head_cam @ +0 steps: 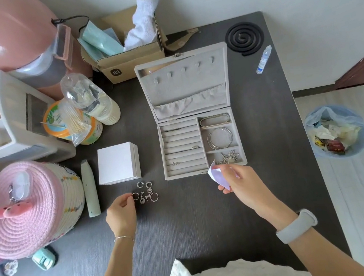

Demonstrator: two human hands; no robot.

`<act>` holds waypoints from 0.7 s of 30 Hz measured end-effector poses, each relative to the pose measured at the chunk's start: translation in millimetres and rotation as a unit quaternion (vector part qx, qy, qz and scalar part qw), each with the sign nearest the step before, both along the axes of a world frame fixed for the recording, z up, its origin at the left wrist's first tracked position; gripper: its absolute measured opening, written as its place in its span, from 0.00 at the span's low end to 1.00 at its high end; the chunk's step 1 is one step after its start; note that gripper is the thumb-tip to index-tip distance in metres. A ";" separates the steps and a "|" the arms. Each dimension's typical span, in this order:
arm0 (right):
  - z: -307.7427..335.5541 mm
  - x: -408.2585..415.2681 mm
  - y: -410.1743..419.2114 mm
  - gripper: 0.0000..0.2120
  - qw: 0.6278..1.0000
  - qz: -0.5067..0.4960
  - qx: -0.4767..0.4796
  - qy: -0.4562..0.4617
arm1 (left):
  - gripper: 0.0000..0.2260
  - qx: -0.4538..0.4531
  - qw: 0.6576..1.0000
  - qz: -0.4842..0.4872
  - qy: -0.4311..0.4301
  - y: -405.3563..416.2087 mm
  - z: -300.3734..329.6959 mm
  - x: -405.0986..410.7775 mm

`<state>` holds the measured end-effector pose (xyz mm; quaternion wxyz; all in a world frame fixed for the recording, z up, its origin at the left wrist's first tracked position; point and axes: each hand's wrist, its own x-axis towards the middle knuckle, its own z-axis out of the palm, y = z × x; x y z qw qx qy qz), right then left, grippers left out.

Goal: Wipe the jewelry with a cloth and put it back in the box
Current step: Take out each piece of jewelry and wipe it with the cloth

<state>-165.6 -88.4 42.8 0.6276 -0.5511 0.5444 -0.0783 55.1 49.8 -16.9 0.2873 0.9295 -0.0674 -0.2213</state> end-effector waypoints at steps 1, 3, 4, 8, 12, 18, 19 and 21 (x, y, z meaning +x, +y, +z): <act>0.3 -0.4 -0.3 0.15 1.000 -0.005 -0.013 0.004 | 0.09 0.002 1.000 -0.002 -0.005 0.0 0.0 -0.1; -0.6 -1.6 -0.4 0.16 0.999 -0.012 -0.044 0.023 | 0.10 0.012 0.999 -0.013 -0.036 -1.1 2.6 -1.4; -0.8 -3.1 -0.9 0.16 0.998 -0.022 -0.060 0.030 | 0.11 0.012 0.998 -0.029 -0.057 -3.9 4.3 -3.8; -0.7 -5.7 -3.4 0.12 0.992 -0.063 -0.102 0.031 | 0.08 -0.048 0.980 -0.125 -0.146 -19.6 19.5 -25.1; -1.5 -9.8 -9.8 0.10 0.980 -0.079 -0.172 0.063 | 0.07 -0.144 0.925 -0.314 -0.160 -54.2 26.4 -57.8; -1.9 -16.4 -12.9 0.09 0.956 -0.104 -0.258 0.091 | 0.13 -0.075 0.924 -0.360 -0.099 -116.8 3.8 -77.7; -2.1 -17.8 -12.8 0.09 0.953 -0.107 -0.265 0.098 | 0.13 -0.052 0.926 -0.361 -0.093 -122.2 1.3 -77.7; -2.3 -20.9 -12.5 0.09 0.944 -0.109 -0.292 0.112 | 0.10 -0.036 0.930 -0.357 -0.083 -127.7 -1.4 -76.4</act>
